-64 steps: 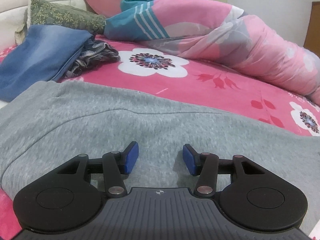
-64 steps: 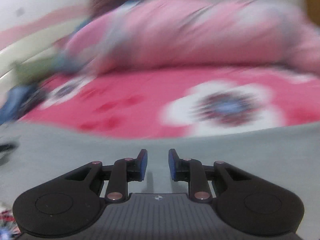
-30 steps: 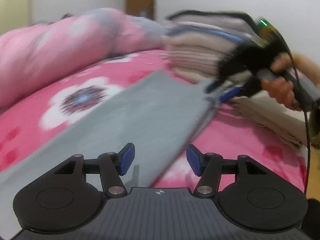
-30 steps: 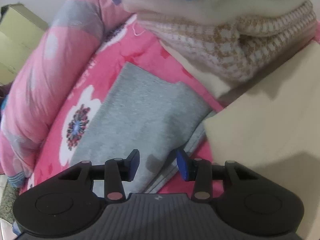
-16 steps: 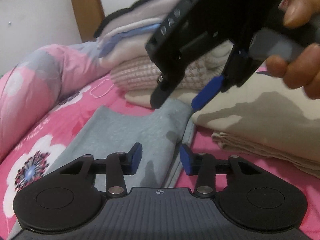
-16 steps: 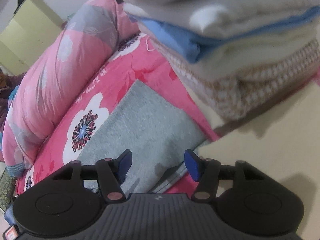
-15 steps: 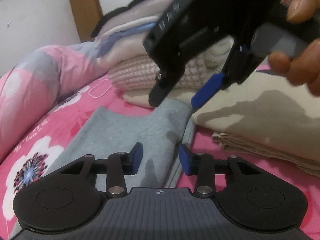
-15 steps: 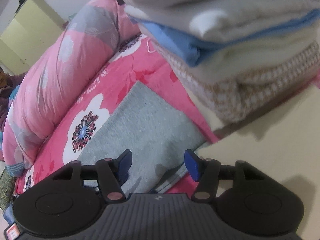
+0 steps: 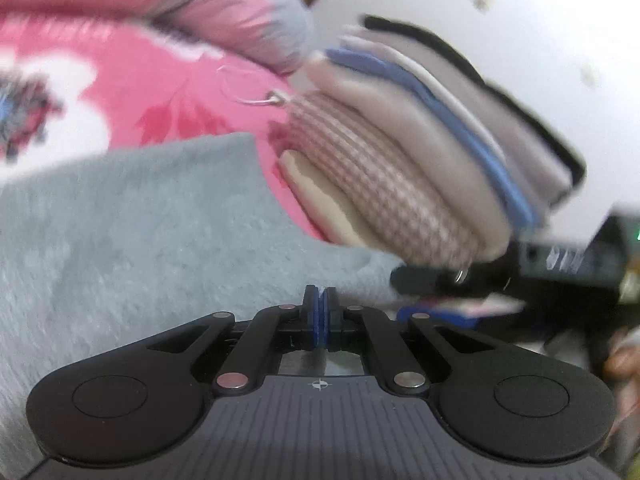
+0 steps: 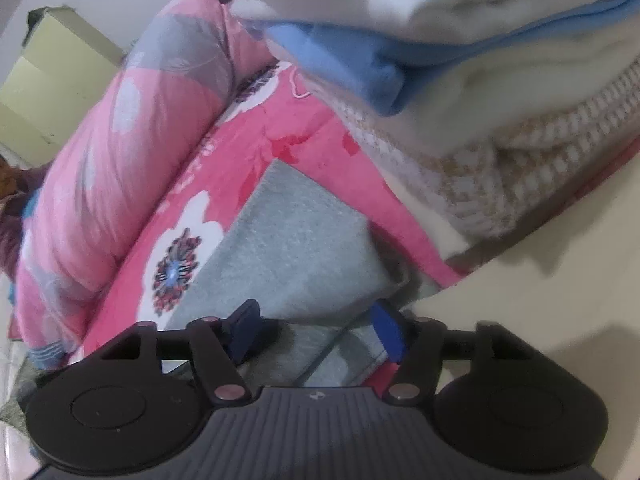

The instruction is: Fold clothes

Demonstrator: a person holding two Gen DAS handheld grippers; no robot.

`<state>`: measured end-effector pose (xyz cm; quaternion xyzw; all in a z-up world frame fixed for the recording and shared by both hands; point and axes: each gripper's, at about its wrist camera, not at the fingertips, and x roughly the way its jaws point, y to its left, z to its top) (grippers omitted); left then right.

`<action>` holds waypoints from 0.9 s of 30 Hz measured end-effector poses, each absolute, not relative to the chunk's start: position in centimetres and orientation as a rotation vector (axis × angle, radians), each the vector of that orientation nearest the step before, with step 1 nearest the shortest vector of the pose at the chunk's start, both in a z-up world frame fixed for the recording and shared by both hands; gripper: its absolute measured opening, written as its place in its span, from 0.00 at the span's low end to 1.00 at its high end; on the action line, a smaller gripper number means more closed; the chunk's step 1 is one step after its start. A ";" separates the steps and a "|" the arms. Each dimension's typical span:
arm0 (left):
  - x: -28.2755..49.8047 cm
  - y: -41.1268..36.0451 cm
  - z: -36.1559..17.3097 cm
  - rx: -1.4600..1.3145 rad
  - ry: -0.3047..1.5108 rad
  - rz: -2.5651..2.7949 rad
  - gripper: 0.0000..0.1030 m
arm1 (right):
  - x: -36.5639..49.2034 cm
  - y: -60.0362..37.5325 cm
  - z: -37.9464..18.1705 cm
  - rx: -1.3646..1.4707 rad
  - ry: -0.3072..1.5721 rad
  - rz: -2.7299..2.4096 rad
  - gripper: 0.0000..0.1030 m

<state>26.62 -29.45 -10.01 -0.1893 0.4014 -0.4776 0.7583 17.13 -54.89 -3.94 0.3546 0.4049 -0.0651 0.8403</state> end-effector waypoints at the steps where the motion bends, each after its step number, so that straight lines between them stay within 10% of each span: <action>1: 27.0 -29.2 -10.3 -0.455 0.897 -1.040 0.00 | 17.5 -54.7 -4.0 0.741 0.861 -0.148 0.64; 8: 27.9 -28.4 -11.1 -0.587 0.933 -1.130 0.00 | 19.3 -53.8 -4.5 0.617 0.844 -0.220 0.61; 10: 27.5 -28.8 -11.0 -0.578 0.929 -1.175 0.00 | 19.2 -53.5 -4.2 0.537 0.819 -0.239 0.30; 13: 26.7 -29.9 -11.0 -0.525 0.922 -1.227 0.00 | 18.6 -52.8 -3.4 0.362 0.798 -0.279 0.14; 27: 22.4 -24.4 -8.3 -0.365 0.811 -1.134 0.29 | 16.7 -49.9 -2.2 0.180 0.754 -0.116 0.15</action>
